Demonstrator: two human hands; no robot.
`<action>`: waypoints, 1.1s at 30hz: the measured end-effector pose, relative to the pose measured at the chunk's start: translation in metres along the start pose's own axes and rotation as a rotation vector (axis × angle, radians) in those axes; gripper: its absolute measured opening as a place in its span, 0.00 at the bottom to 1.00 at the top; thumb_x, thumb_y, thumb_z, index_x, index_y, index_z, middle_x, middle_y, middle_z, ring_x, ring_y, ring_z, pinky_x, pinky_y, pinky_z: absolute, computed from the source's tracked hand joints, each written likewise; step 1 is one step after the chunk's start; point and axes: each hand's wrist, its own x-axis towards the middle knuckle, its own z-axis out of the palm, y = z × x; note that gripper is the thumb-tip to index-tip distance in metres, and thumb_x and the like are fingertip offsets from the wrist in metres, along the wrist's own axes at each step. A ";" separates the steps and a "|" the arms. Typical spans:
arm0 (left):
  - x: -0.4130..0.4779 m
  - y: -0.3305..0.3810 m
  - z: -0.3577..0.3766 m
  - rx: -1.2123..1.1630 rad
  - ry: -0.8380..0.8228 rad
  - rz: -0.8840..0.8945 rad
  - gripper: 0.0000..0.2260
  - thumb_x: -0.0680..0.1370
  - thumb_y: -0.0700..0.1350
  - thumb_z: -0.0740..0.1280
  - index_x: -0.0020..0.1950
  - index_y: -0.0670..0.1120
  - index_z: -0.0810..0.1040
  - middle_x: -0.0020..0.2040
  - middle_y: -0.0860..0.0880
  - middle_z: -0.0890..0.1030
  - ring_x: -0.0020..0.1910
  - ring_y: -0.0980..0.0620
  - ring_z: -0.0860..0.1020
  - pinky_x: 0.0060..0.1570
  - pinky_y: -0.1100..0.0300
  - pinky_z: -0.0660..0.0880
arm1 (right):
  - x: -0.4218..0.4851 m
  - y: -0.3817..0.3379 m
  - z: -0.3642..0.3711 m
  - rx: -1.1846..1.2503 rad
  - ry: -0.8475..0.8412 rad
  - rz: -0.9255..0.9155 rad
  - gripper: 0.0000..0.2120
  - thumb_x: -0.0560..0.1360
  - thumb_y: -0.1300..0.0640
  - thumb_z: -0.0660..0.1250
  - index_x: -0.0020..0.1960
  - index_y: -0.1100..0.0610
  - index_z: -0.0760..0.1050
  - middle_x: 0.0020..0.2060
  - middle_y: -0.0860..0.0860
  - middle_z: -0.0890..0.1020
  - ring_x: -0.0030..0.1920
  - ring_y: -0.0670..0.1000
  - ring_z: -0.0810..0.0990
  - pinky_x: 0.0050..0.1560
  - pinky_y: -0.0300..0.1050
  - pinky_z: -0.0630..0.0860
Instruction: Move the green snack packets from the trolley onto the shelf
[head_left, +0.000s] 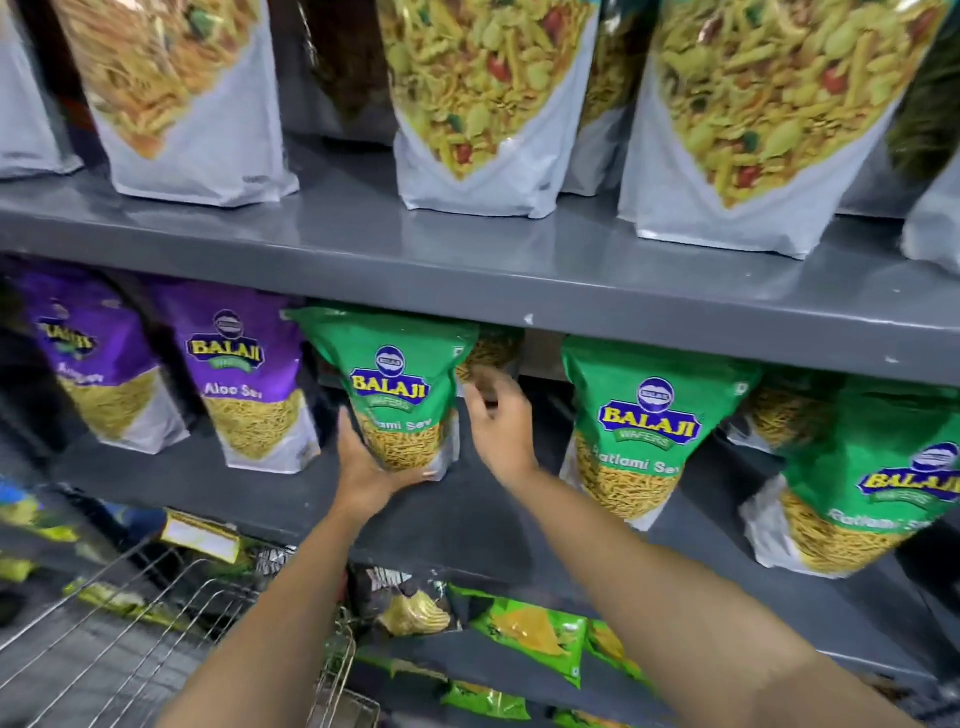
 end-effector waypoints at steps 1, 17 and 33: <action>0.006 0.002 0.002 -0.056 -0.007 0.028 0.61 0.48 0.45 0.84 0.73 0.52 0.52 0.70 0.55 0.64 0.69 0.58 0.65 0.67 0.62 0.65 | 0.010 -0.005 0.005 0.029 0.018 -0.005 0.11 0.74 0.60 0.66 0.55 0.62 0.78 0.50 0.58 0.82 0.47 0.53 0.81 0.46 0.33 0.78; 0.012 0.006 0.035 -0.011 -0.028 -0.020 0.56 0.51 0.51 0.81 0.73 0.54 0.53 0.65 0.50 0.68 0.66 0.48 0.69 0.63 0.54 0.68 | 0.019 -0.002 -0.018 0.029 0.121 0.049 0.05 0.73 0.64 0.66 0.42 0.61 0.80 0.42 0.57 0.83 0.39 0.50 0.80 0.44 0.40 0.77; -0.007 0.018 0.046 -0.041 -0.053 -0.039 0.60 0.58 0.42 0.81 0.77 0.54 0.43 0.75 0.47 0.57 0.73 0.48 0.61 0.70 0.52 0.63 | -0.005 -0.011 -0.038 -0.031 0.108 0.046 0.09 0.76 0.62 0.63 0.52 0.62 0.79 0.49 0.56 0.83 0.45 0.47 0.78 0.48 0.38 0.74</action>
